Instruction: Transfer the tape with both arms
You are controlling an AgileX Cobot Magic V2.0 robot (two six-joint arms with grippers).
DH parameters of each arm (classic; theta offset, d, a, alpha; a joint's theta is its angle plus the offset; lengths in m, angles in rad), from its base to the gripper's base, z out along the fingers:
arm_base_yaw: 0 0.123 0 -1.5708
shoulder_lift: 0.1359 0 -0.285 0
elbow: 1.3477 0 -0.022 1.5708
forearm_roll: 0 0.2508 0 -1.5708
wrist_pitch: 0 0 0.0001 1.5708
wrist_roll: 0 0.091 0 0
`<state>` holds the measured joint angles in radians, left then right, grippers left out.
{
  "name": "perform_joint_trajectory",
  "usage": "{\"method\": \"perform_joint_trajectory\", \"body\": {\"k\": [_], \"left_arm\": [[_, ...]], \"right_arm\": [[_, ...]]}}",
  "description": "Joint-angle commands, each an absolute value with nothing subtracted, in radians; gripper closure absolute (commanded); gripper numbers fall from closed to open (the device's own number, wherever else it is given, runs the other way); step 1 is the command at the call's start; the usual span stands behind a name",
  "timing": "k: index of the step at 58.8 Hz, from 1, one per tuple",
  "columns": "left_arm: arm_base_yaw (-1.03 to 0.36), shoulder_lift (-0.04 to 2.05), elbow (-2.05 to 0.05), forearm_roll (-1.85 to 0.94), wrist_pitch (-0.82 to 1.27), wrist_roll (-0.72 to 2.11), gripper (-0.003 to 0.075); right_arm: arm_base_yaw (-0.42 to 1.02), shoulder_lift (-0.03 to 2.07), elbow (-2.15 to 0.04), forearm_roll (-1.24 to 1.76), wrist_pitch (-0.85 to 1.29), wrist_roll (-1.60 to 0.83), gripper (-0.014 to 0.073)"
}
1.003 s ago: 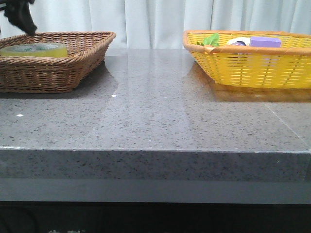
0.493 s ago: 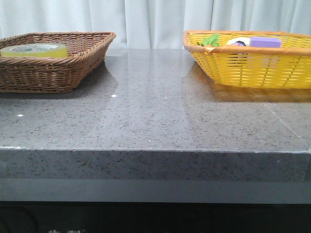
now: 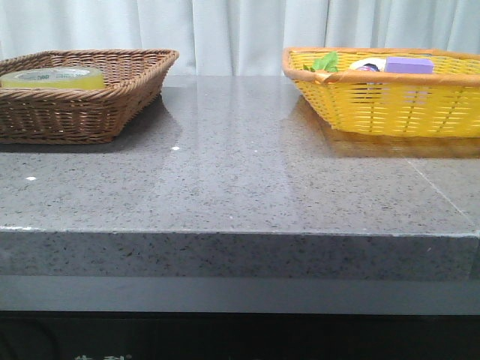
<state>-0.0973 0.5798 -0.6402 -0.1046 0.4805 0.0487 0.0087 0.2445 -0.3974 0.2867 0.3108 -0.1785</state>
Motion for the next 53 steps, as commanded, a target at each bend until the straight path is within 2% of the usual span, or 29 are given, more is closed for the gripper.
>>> {"method": "perform_joint_trajectory", "body": {"k": [1,14,45,53], "left_arm": [[-0.099,0.497,-0.611,-0.118,0.394,0.047,0.0740],[-0.099,0.355,-0.534,-0.120,0.398,0.047,0.0740],[-0.099,0.347,-0.516,-0.120,0.384,0.047,0.0740],[-0.082,0.283,-0.464,-0.120,0.382,0.047,0.0740]], "right_arm": [[0.004,0.255,-0.422,0.295,0.235,-0.184,0.0683],[0.004,0.255,-0.422,0.295,0.235,-0.184,0.0683],[0.004,0.255,-0.422,0.295,0.235,-0.184,0.0683],[0.004,0.255,-0.422,0.295,0.236,-0.184,0.0683]]}}
